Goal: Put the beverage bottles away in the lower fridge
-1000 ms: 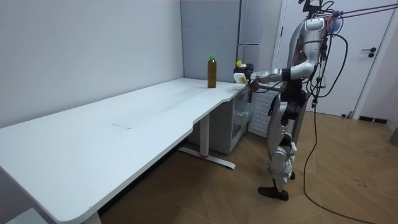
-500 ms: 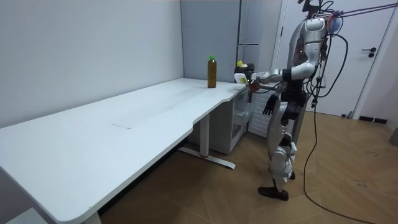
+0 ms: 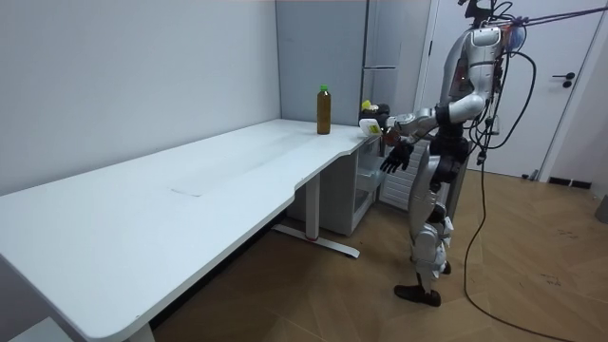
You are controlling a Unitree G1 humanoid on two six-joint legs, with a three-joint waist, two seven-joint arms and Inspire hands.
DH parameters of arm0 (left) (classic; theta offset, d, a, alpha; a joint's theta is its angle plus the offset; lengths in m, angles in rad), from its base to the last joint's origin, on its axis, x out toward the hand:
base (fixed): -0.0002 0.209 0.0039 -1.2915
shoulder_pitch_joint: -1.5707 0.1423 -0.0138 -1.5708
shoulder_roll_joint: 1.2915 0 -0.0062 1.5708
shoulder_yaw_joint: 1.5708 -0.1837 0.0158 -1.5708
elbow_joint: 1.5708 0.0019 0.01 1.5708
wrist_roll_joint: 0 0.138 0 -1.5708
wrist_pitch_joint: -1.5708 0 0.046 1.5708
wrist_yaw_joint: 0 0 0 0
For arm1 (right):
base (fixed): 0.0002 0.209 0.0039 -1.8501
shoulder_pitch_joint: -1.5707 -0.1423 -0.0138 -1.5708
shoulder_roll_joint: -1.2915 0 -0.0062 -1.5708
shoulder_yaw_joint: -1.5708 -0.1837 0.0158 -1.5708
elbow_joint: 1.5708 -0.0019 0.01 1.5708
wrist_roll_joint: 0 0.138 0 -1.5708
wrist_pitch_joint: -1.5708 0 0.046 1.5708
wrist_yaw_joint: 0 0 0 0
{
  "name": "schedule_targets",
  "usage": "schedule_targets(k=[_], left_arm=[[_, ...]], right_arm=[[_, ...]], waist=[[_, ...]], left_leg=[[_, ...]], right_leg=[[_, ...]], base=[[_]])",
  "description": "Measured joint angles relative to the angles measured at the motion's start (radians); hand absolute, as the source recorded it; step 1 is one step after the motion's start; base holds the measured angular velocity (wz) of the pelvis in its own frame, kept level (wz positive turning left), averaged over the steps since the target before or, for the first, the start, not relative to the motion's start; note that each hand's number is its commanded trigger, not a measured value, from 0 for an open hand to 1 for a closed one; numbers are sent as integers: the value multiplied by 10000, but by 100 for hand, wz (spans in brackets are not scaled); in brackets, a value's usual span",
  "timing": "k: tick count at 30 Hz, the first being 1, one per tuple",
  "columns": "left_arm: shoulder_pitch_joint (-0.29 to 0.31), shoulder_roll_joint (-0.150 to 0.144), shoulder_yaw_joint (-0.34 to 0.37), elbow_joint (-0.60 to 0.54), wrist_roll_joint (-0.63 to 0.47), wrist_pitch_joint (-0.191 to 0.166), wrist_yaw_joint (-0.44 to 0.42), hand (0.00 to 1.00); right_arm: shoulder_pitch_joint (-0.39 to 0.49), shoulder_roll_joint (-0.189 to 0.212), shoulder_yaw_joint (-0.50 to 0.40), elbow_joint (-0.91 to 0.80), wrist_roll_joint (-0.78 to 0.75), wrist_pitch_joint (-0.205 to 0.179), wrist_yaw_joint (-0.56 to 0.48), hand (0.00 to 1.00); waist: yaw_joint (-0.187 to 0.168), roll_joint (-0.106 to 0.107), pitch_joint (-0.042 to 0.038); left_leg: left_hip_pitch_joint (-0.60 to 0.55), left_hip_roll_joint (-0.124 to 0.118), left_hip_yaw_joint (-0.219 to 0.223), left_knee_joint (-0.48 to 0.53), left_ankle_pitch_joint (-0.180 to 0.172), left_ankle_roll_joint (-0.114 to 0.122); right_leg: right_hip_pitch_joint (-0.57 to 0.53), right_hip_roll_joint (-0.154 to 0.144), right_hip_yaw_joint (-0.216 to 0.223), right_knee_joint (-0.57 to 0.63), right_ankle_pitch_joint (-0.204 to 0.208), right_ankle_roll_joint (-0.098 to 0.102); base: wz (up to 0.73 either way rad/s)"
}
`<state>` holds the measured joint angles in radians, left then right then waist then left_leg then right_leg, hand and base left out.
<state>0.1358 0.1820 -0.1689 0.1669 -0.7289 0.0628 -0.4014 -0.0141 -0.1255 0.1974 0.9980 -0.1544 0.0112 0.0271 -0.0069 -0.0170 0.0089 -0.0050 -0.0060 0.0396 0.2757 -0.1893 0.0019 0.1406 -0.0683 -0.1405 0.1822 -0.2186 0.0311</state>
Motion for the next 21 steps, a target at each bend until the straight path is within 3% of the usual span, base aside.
schedule_targets(k=[3,9,16,21], left_arm=[[-1,-45,-71,327,458,-192,33,100],[-3,-136,-140,640,1116,-189,41,100],[-12,-135,-55,503,2594,-304,27,100],[-15,-151,9,509,3108,-477,27,100]], right_arm=[[22,-7,159,-711,-56,-23,79,0],[338,3,446,-2466,10,-92,642,0],[545,-21,602,-3701,95,-111,2122,0],[808,-22,971,-4474,445,-132,3678,0]], waist=[[-12,11,2],[-2,28,11],[192,18,0],[336,-84,72]], left_leg=[[-31,7,11,16,0,0],[-234,14,-57,161,-16,8],[-347,15,-40,196,-17,15],[-280,18,-99,271,-30,27]], right_leg=[[-40,0,-2,29,-3,0],[-153,-1,-130,80,-2,-3],[-221,-14,-98,156,-3,-1],[-132,-20,-185,235,-3,-1]], base=[[0],[5],[0],[3]])
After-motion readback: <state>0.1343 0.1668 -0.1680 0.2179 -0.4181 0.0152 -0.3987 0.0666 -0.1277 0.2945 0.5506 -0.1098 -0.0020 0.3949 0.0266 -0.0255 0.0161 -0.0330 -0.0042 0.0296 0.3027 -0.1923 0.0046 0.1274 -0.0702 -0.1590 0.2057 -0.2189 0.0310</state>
